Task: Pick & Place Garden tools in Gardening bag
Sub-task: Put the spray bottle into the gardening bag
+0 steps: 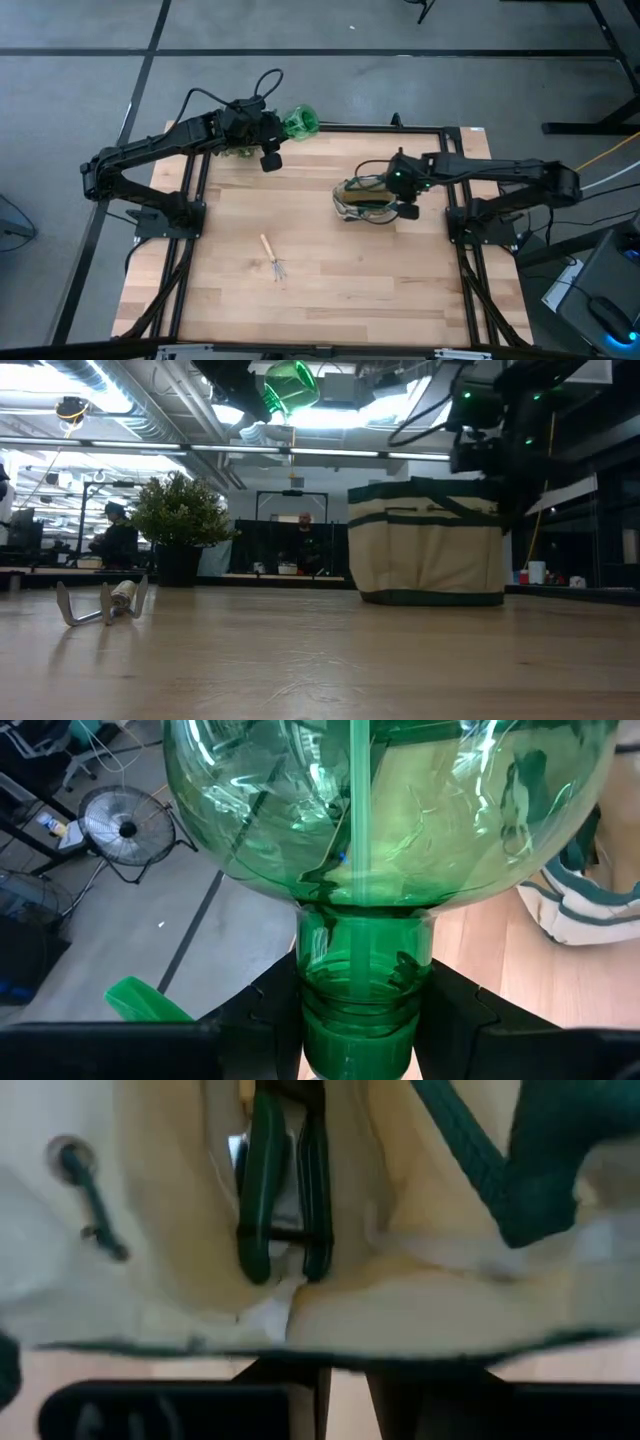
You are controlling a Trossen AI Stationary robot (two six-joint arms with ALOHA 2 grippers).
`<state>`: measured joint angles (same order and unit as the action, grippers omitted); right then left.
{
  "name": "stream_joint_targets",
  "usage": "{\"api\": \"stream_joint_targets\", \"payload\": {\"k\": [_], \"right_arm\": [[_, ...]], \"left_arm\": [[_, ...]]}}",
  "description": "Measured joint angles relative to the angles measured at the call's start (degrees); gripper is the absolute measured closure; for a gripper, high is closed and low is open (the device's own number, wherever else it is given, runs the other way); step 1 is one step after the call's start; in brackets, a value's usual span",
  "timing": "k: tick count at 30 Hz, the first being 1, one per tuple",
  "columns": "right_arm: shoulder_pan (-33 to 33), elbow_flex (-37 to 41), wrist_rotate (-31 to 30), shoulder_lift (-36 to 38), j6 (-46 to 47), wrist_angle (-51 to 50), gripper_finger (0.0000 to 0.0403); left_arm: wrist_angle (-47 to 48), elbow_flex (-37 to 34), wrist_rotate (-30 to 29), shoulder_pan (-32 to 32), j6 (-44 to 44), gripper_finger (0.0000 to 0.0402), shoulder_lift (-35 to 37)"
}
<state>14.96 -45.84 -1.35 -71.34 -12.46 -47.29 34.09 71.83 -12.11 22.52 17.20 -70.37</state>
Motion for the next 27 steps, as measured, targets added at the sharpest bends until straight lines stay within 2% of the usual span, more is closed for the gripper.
{"api": "stream_joint_targets", "payload": {"k": [4,10,15,18,21,24,27], "right_arm": [[0.0,0.0,1.4,-3.1,0.0,7.0,0.0343],[-0.2,0.0,7.4,-6.4,0.0,20.2,0.0343],[-1.5,0.0,8.0,-8.7,0.1,32.8,0.0343],[-1.6,-0.1,11.5,-9.2,4.0,38.9,0.0343],[-1.2,-1.9,16.5,-8.8,9.1,39.8,0.0343],[-0.7,-3.9,20.4,-6.9,10.1,40.1,0.0343],[-0.7,-4.5,21.3,-3.9,10.6,39.8,0.0343]], "left_arm": [[0.0,0.0,0.1,0.0,-0.1,0.0271,0.0],[0.0,0.0,0.4,0.0,-0.2,0.027,0.0],[0.0,0.0,3.7,0.0,-1.1,0.027,0.0],[0.0,0.0,4.7,-0.2,-1.6,0.027,0.0],[0.0,0.0,4.3,-0.8,-1.6,0.027,0.0],[0.0,0.0,4.3,-0.8,-1.6,0.027,0.0],[0.0,0.0,4.1,-1.0,-1.6,0.027,0.0]]}}
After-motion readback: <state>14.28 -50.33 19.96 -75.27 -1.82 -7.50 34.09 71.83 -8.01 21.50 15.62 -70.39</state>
